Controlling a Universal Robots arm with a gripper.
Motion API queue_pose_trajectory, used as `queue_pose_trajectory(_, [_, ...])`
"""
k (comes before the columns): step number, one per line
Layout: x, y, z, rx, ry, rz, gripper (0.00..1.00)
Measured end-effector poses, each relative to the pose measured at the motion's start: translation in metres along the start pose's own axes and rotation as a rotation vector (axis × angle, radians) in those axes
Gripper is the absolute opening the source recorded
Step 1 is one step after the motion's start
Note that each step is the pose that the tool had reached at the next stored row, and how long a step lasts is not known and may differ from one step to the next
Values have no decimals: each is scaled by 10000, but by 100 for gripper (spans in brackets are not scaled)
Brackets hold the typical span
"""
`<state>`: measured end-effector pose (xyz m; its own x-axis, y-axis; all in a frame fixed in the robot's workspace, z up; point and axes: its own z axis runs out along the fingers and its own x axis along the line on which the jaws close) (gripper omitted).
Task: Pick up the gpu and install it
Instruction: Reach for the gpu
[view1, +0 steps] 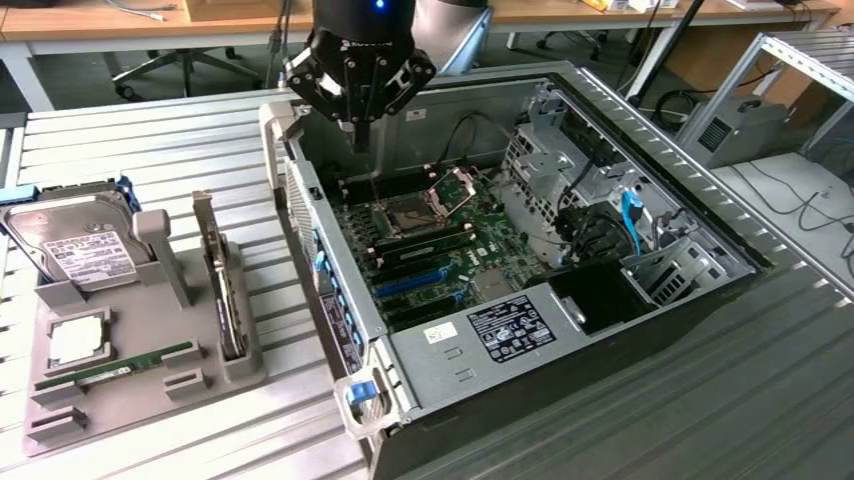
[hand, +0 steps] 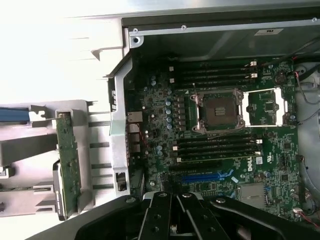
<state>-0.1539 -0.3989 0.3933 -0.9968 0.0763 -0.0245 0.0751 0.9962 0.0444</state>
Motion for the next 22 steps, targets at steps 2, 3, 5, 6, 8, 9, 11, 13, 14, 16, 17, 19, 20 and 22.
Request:
queue_pose_trajectory(2, [38,-3,-1,1,0,-1,11])
queue_pose_trajectory(3, [59,-5,-2,0,0,-1,11])
queue_pose_trajectory(5, [87,-6,-3,1,1,-1,11])
queue_pose_trajectory(6, [97,-7,-3,0,0,-1,11])
queue_pose_trajectory(8, [122,-9,-3,0,0,0,11])
queue_pose_trajectory(9, [133,-10,-4,0,0,0,11])
queue_pose_trajectory(11, [159,-12,-5,0,0,0,11])
queue_pose_trajectory(13, [198,-15,-6,1,0,-1,11])
queue_pose_trajectory(14, [218,-16,-7,1,1,-1,11])
queue_pose_trajectory(16, [254,-19,-8,1,0,-1,11])
queue_pose_trajectory(17, [270,-20,-8,1,0,-1,11])
queue_pose_trajectory(19, [299,-22,-9,1,0,0,11])
queue_pose_trajectory(20, [312,-23,-9,1,0,0,11])
queue_pose_trajectory(22, [347,-26,-10,0,0,0,11])
